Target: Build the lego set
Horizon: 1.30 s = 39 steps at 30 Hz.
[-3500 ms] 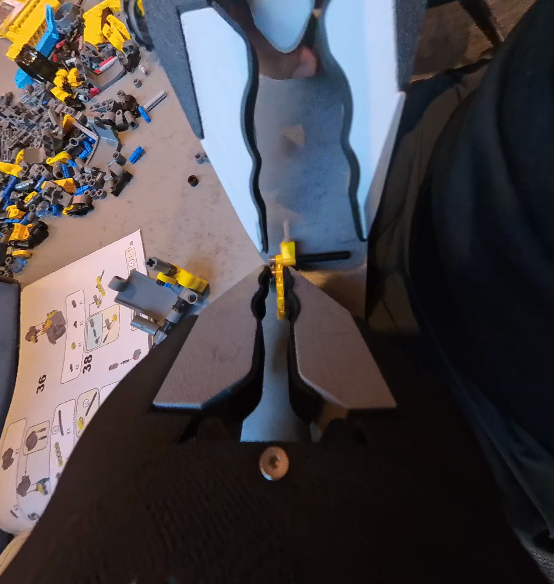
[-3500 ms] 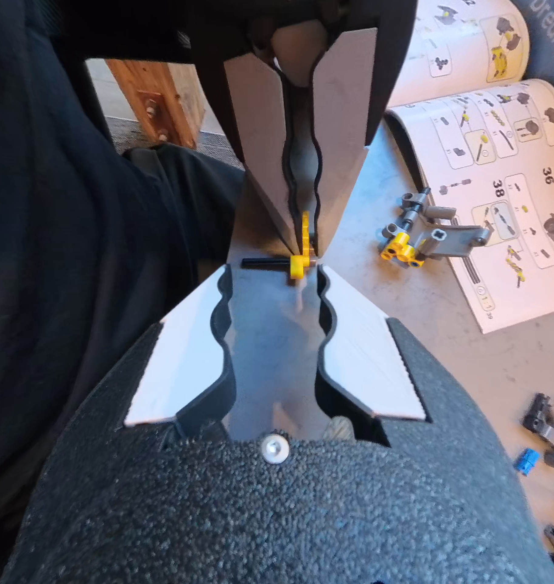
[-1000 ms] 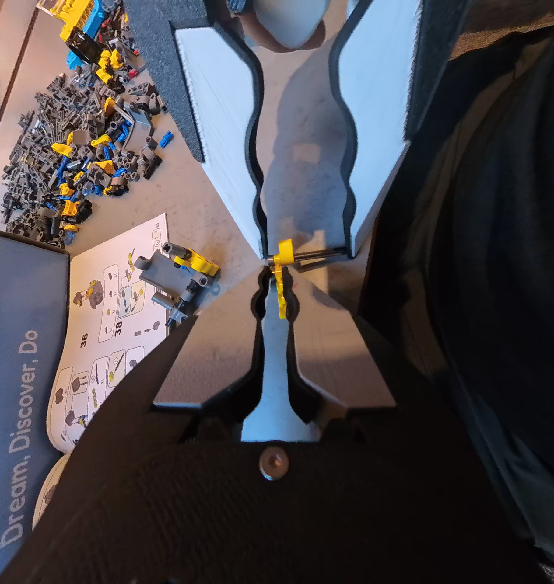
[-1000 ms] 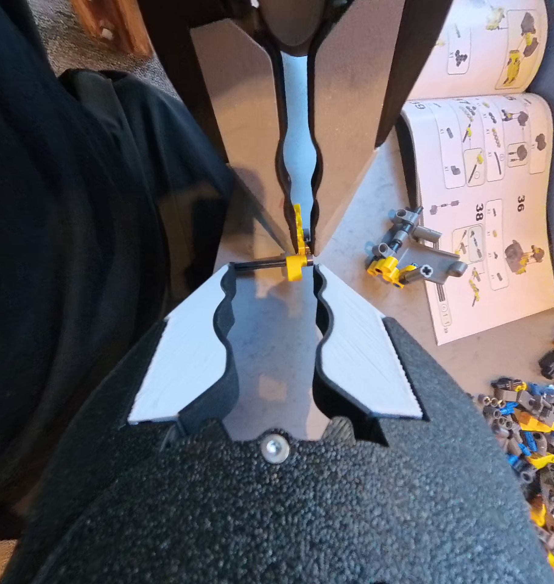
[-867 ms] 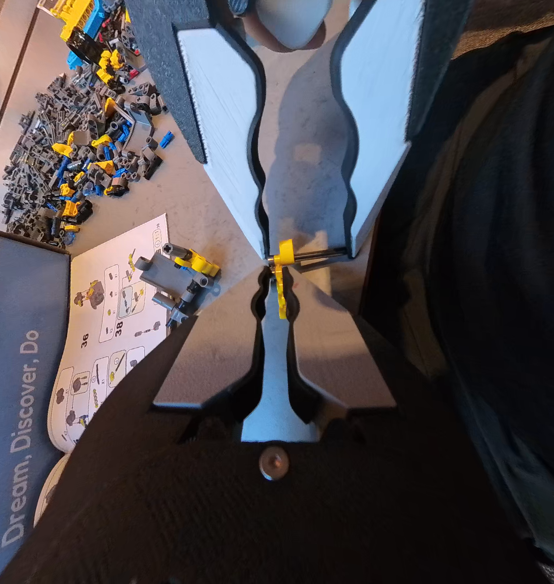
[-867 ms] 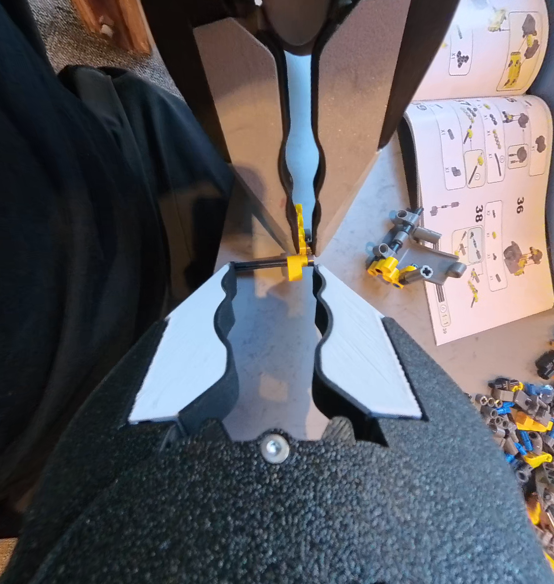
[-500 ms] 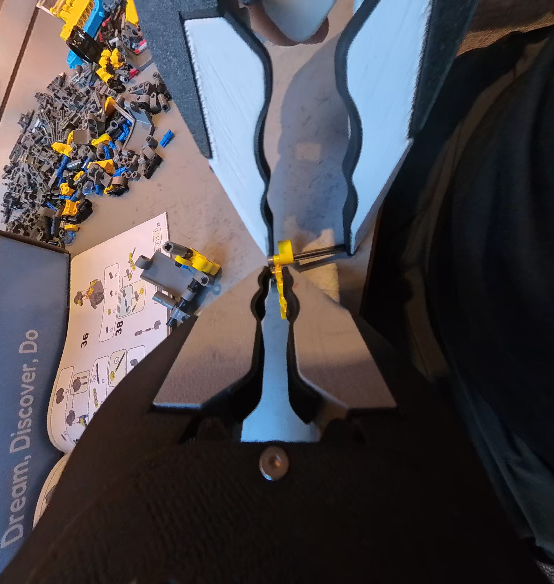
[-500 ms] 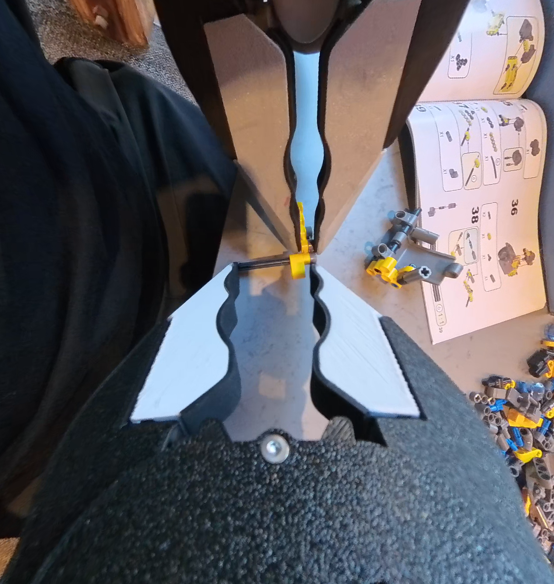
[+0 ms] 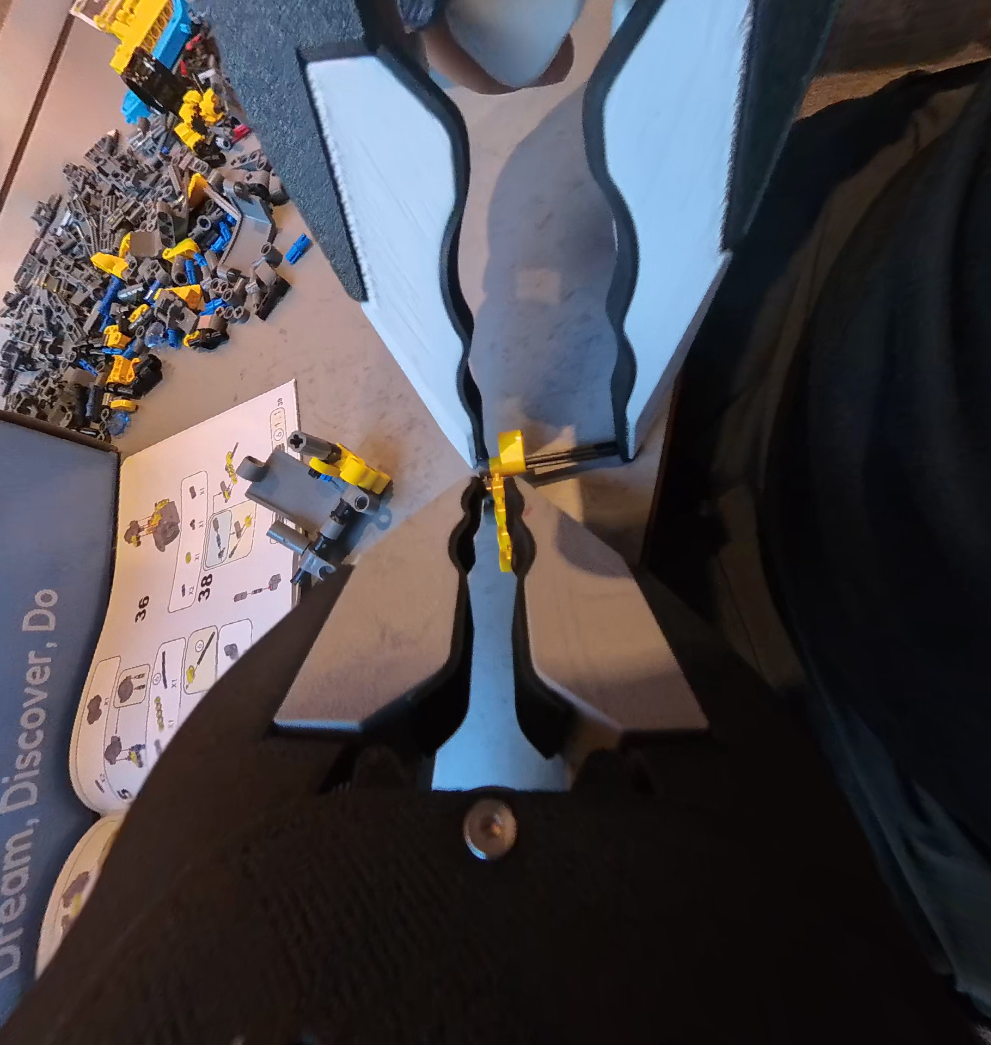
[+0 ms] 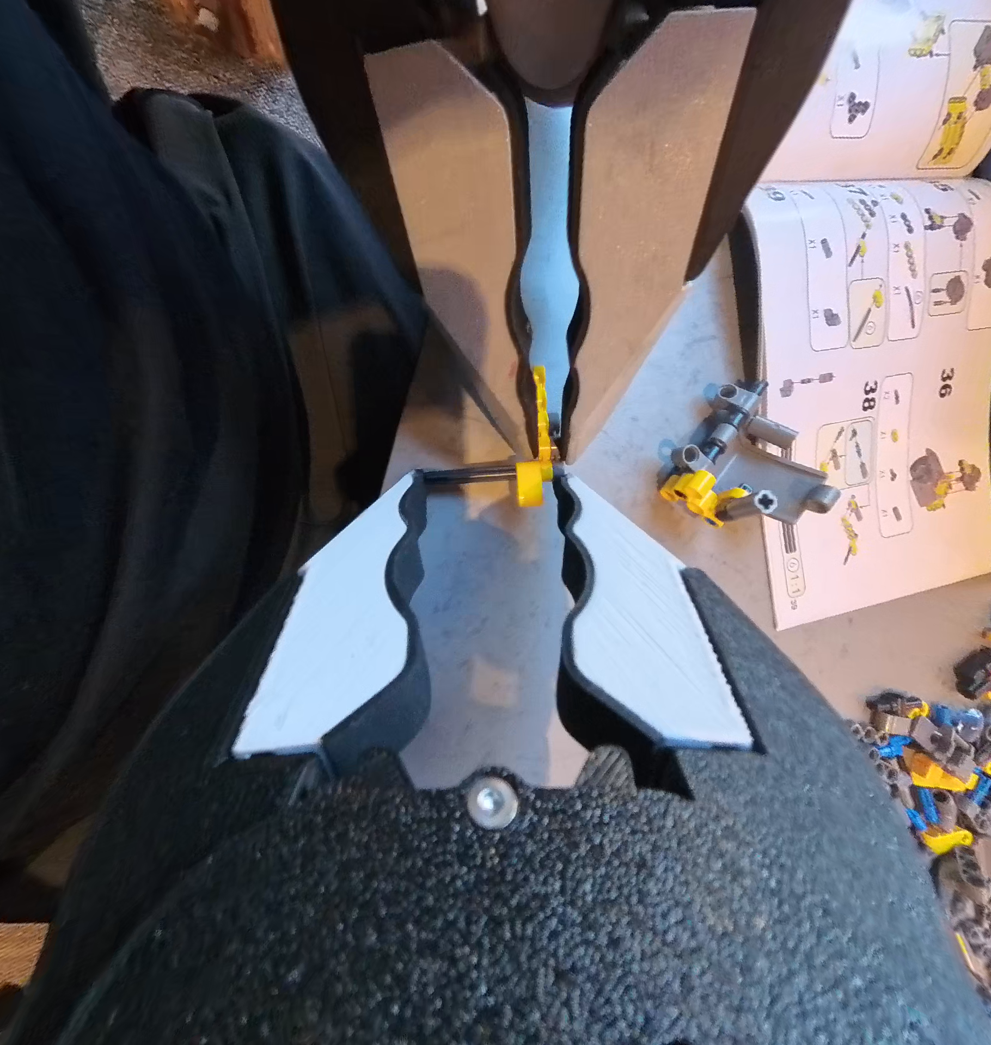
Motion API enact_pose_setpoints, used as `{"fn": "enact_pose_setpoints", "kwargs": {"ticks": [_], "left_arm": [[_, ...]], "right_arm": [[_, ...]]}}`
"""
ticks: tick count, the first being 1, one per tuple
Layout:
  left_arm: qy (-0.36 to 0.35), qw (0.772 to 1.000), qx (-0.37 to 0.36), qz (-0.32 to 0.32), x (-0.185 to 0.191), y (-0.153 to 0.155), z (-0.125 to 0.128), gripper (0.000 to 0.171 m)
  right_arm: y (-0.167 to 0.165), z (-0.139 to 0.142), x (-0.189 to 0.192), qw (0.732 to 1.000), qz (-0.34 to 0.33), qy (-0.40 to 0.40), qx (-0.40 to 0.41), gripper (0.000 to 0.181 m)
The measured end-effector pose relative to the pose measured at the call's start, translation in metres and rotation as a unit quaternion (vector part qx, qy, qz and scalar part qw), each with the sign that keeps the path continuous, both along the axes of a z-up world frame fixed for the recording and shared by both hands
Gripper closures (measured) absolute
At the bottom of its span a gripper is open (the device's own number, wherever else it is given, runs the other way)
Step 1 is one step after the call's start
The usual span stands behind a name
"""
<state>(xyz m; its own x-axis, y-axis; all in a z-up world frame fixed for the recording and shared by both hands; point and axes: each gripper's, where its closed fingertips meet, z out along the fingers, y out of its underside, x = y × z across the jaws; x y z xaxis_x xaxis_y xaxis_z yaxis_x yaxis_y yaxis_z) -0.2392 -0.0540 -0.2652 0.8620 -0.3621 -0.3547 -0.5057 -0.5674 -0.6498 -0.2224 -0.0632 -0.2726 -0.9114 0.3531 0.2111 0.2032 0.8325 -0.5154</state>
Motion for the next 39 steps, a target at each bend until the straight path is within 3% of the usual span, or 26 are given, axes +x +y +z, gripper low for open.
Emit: {"fn": "enact_pose_setpoints", "kwargs": {"ticks": [7,20,23,39], "left_arm": [[-0.040,0.999,0.000,0.010,0.0010,0.0011,-0.0051,0.165],[0.011,1.000,0.010,-0.003,0.0021,0.0000,-0.0079,0.164],[0.032,0.999,0.018,0.019,0.0003,0.0010,-0.0075,0.164],[-0.018,1.000,0.001,0.006,-0.0033,-0.0012,-0.0076,0.165]], "right_arm": [[-0.0008,-0.0026,0.0021,0.999,-0.004,-0.037,-0.011,0.136],[-0.0019,-0.0045,0.0040,0.995,-0.029,-0.077,-0.050,0.136],[-0.0015,-0.0043,0.0024,0.994,-0.047,-0.077,-0.066,0.136],[-0.0056,-0.0035,-0.0018,0.982,-0.127,-0.071,-0.122,0.136]]}}
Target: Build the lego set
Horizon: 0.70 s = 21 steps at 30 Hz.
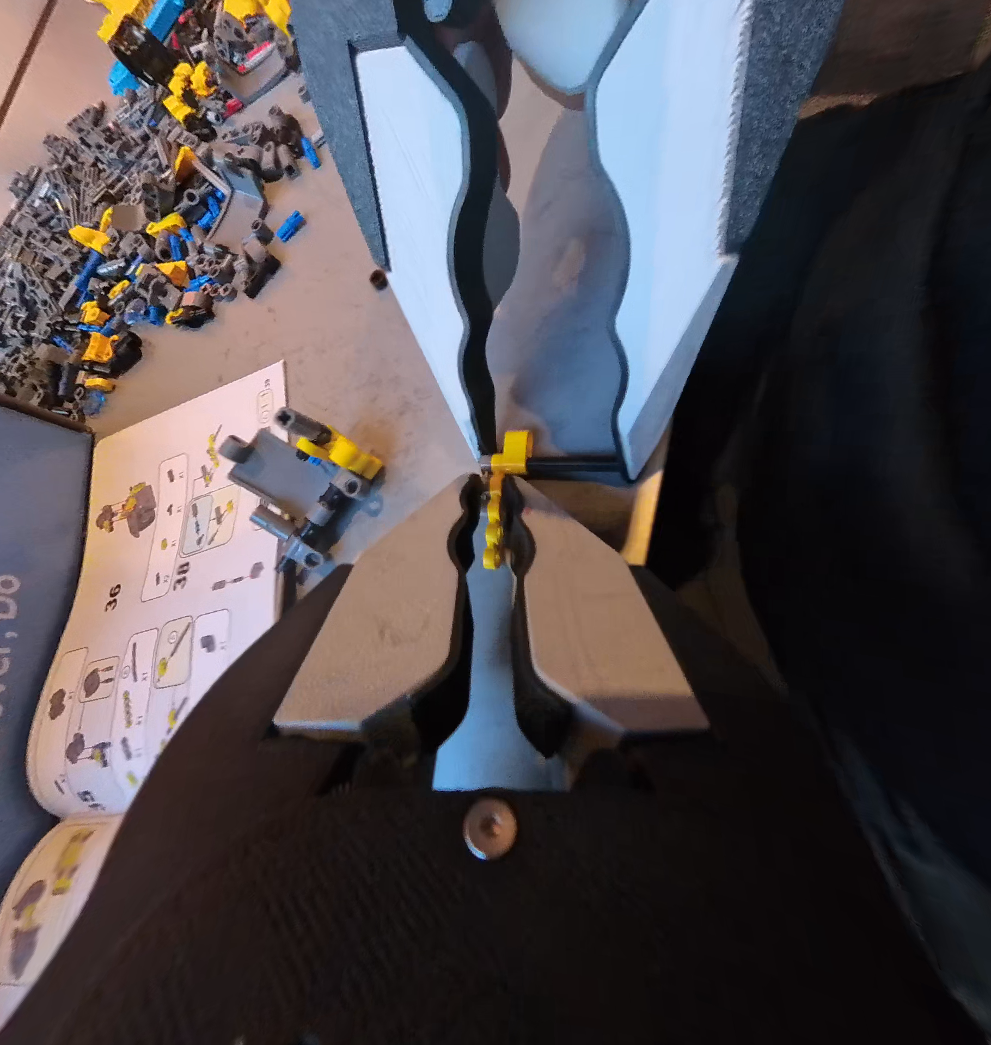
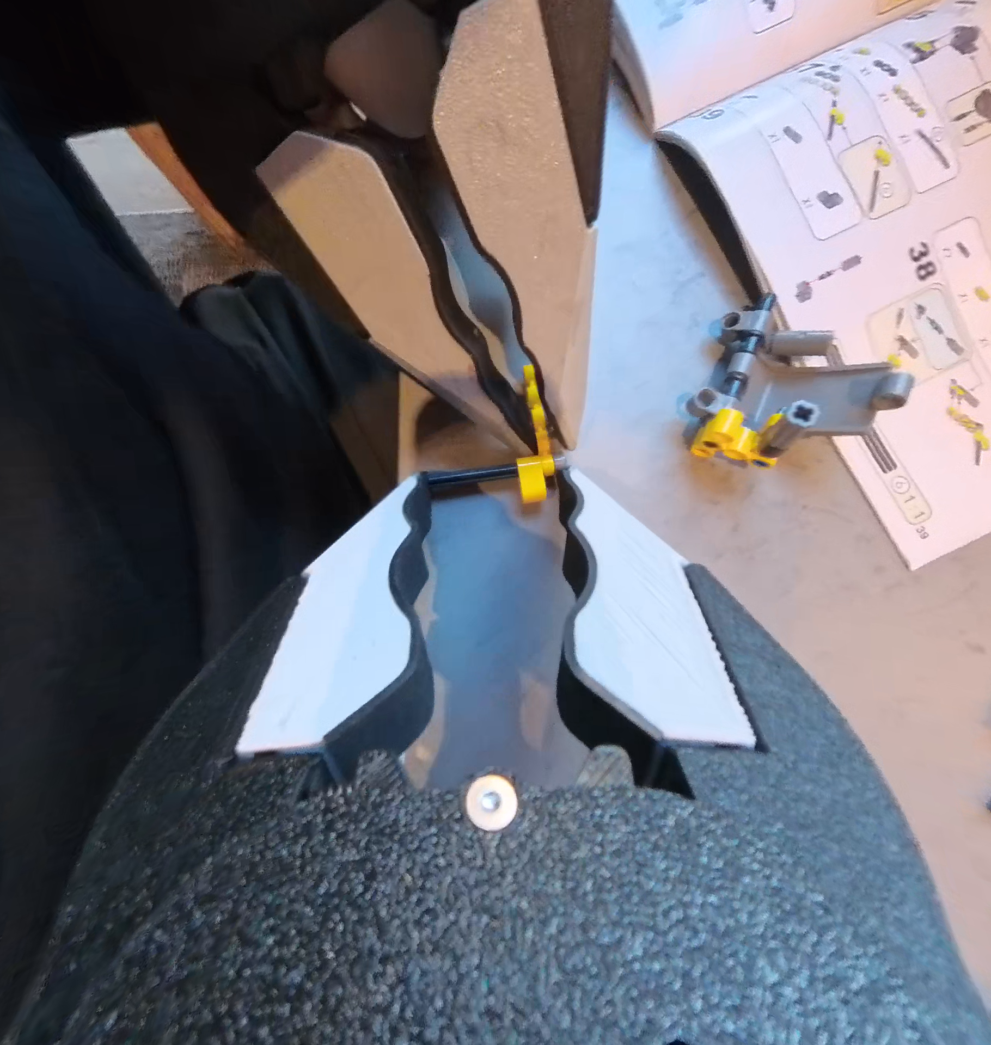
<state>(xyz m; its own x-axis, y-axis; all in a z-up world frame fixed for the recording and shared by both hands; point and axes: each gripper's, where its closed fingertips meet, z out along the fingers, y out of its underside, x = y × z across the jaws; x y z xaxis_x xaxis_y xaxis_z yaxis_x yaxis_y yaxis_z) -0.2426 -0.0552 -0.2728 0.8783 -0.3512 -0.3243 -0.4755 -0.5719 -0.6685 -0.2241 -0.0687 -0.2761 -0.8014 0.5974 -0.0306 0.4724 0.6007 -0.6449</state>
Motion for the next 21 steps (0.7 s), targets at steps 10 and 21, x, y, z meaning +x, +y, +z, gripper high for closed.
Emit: {"fn": "enact_pose_setpoints", "kwargs": {"ticks": [10,21], "left_arm": [[0.088,0.994,0.052,0.036,-0.020,0.002,0.007,0.165],[0.067,0.990,0.021,0.124,-0.041,-0.004,0.002,0.165]], "right_arm": [[0.009,0.001,-0.012,0.998,-0.040,0.018,-0.040,0.142],[0.029,0.025,-0.011,0.987,-0.103,0.076,-0.097,0.135]]}}
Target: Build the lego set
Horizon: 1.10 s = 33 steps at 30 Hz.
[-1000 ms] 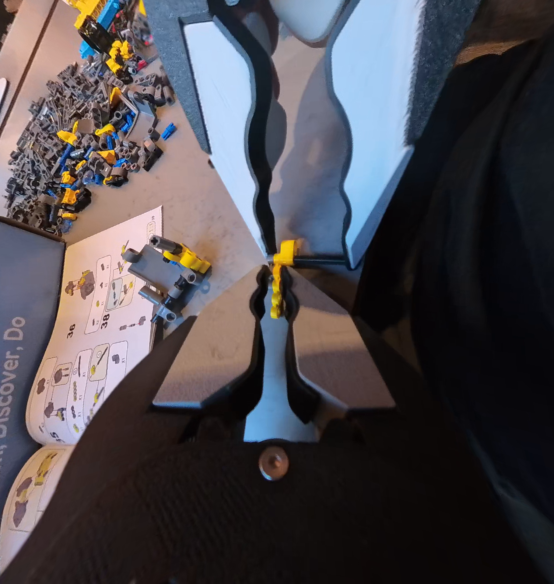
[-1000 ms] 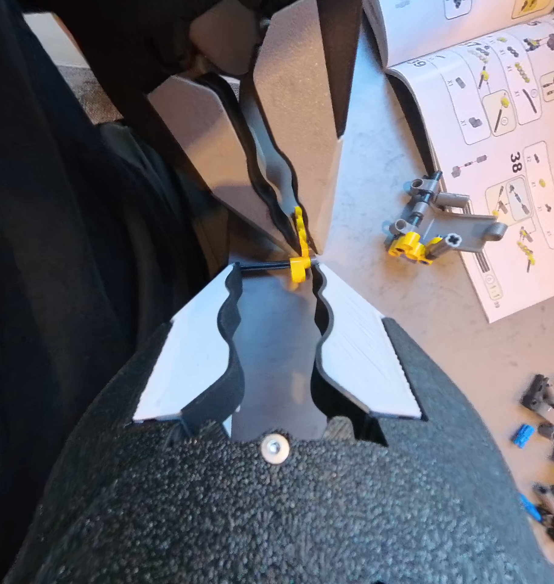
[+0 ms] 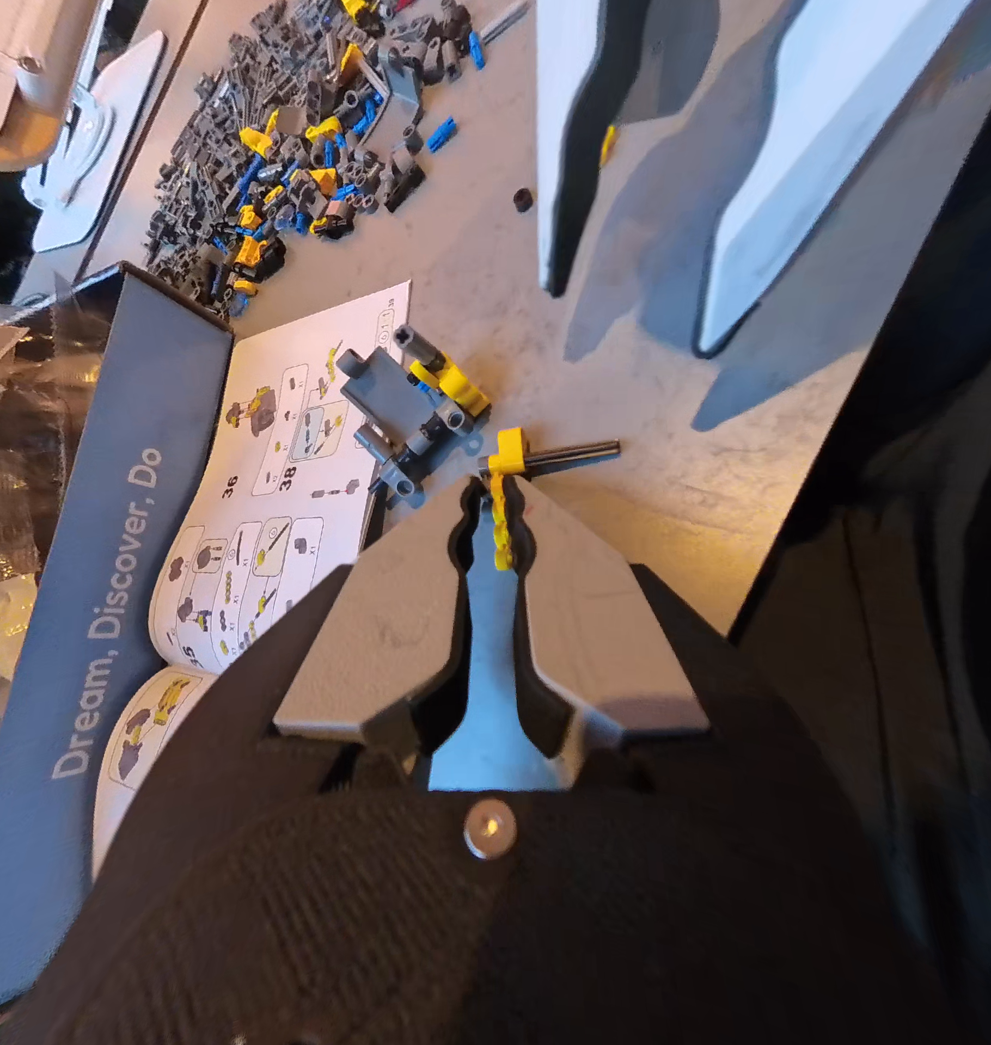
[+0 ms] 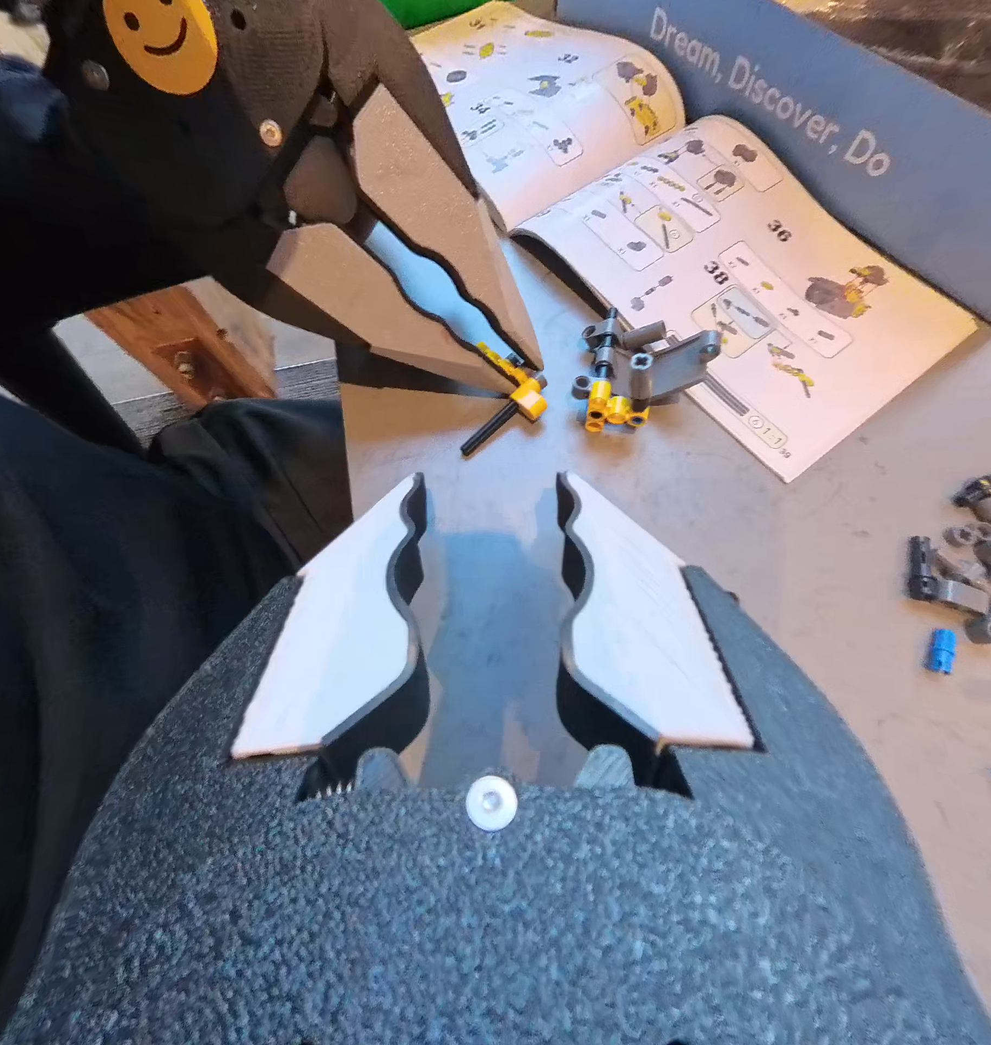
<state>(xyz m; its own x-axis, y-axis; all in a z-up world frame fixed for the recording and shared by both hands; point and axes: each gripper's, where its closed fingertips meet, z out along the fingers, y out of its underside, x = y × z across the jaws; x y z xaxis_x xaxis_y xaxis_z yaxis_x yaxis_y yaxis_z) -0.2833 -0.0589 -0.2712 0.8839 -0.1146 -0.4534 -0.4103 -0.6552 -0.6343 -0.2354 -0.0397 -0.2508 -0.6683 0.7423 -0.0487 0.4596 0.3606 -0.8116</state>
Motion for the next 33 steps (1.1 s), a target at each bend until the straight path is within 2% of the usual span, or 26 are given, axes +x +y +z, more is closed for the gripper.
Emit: {"fn": "enact_pose_setpoints", "kwargs": {"ticks": [6,10,19,20,22,28,33], "left_arm": [[-0.016,1.000,0.003,0.013,-0.001,0.000,0.001,0.165],[-0.077,0.996,-0.001,0.042,-0.003,-0.003,0.000,0.165],[-0.173,0.984,0.020,0.041,0.009,-0.015,0.011,0.164],[-0.180,0.983,0.022,0.042,0.009,-0.018,0.012,0.155],[-0.195,0.980,0.018,0.039,0.010,-0.022,0.011,0.151],[-0.188,0.982,0.012,0.035,0.008,-0.022,0.006,0.150],[-0.179,0.983,-0.001,0.052,0.005,-0.018,-0.001,0.156]], "right_arm": [[0.002,0.009,-0.003,0.998,-0.010,0.059,0.025,0.135],[0.005,0.015,-0.003,0.996,-0.019,0.082,0.023,0.134],[0.026,0.029,-0.001,0.989,-0.065,0.131,0.024,0.130],[0.030,0.029,0.000,0.988,-0.069,0.135,0.026,0.130],[0.038,0.028,0.003,0.988,-0.081,0.132,0.029,0.129],[0.067,0.037,0.011,0.979,-0.130,0.151,0.038,0.130],[0.085,0.033,0.015,0.979,-0.162,0.124,0.021,0.131]]}}
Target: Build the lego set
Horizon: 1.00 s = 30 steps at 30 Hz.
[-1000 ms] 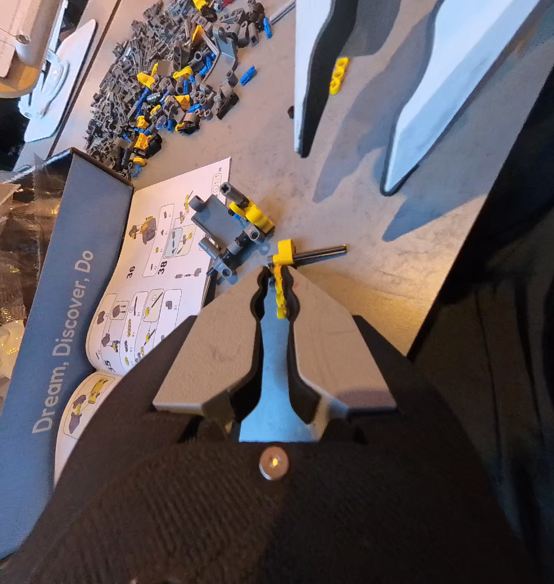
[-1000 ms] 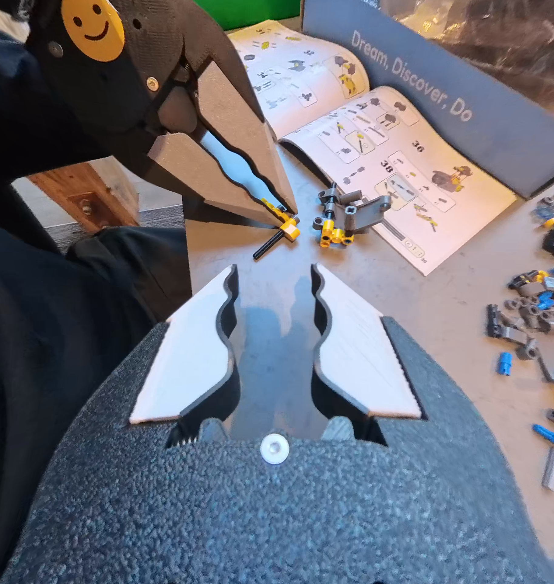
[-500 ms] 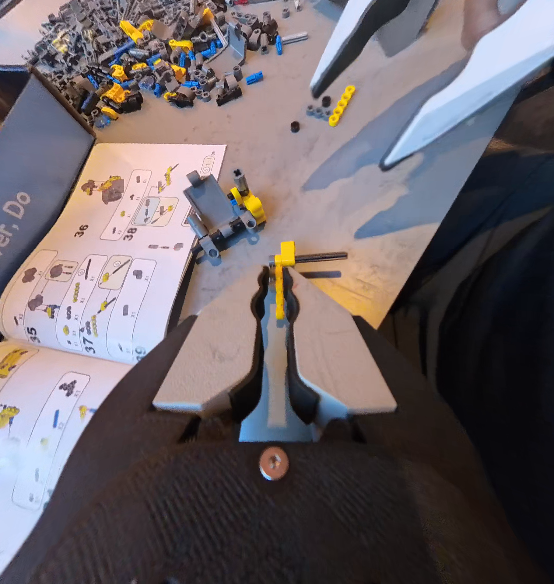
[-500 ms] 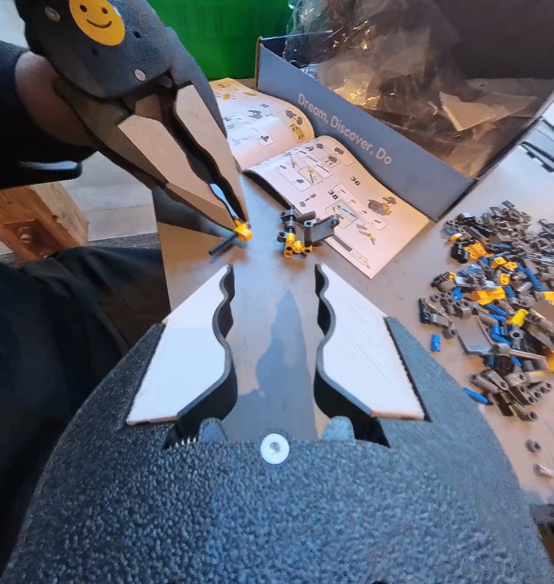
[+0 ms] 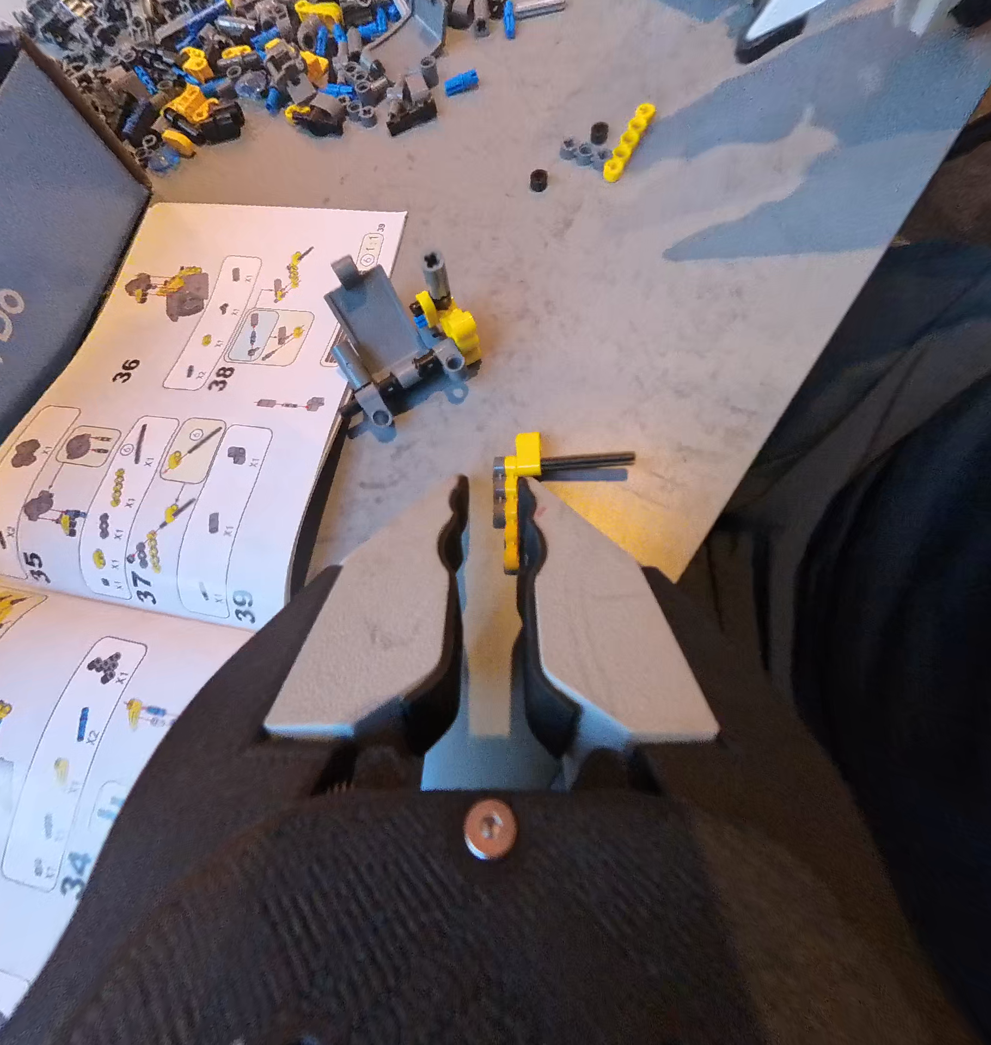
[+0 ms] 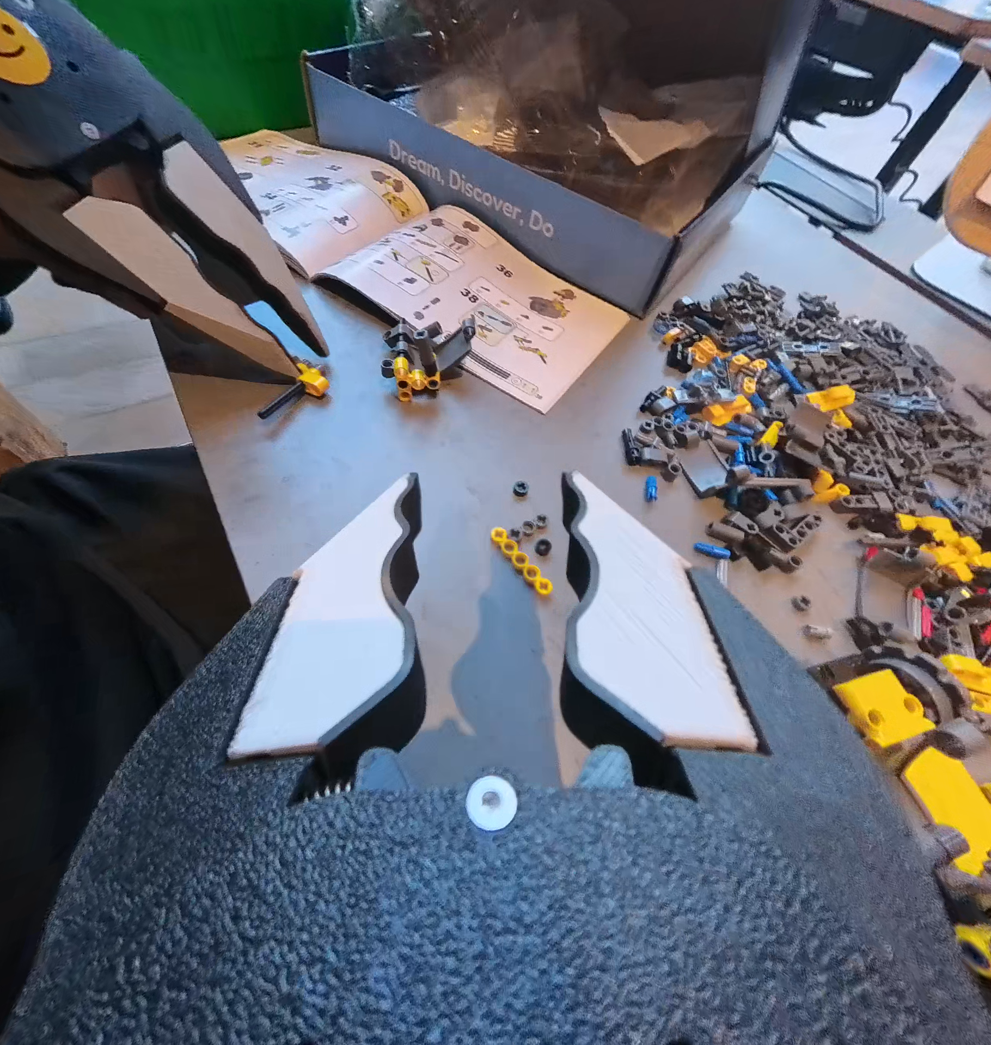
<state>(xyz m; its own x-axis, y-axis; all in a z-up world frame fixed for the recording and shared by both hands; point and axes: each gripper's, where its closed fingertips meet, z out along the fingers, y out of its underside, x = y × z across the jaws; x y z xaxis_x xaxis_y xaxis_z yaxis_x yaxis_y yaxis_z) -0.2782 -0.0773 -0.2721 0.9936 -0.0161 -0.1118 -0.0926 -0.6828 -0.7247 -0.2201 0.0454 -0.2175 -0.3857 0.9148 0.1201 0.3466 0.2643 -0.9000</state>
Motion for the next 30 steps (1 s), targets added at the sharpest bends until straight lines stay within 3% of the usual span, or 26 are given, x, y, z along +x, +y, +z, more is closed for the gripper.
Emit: {"fn": "enact_pose_setpoints", "kwargs": {"ticks": [3,6,10,14,17,20,25,30], "left_arm": [[0.015,1.000,0.001,0.006,0.000,0.006,0.002,0.152],[-0.020,1.000,0.012,0.000,0.008,0.012,0.004,0.148],[-0.044,0.999,0.017,0.009,0.013,0.015,0.002,0.146],[-0.045,0.999,0.026,0.008,0.018,0.016,-0.001,0.146],[-0.035,0.999,0.034,0.006,0.018,0.015,0.001,0.145],[-0.033,0.998,0.050,-0.002,0.020,0.014,0.004,0.143],[-0.034,0.995,0.090,-0.018,0.022,0.011,0.016,0.139],[-0.041,0.992,0.114,-0.036,0.023,0.010,0.022,0.139]], "right_arm": [[-0.011,-0.003,0.001,0.999,0.015,-0.041,-0.031,0.136],[-0.047,-0.007,-0.004,0.995,0.062,-0.057,-0.052,0.133],[-0.088,-0.035,-0.011,0.989,0.098,-0.111,-0.001,0.131],[-0.110,-0.040,-0.018,0.984,0.126,-0.120,0.032,0.133],[-0.115,-0.055,-0.019,0.976,0.138,-0.159,0.060,0.139],[-0.107,-0.056,-0.023,0.976,0.129,-0.158,0.074,0.158],[-0.099,-0.058,-0.022,0.974,0.127,-0.182,0.034,0.157],[-0.088,-0.050,-0.025,0.980,0.121,-0.151,0.043,0.158]]}}
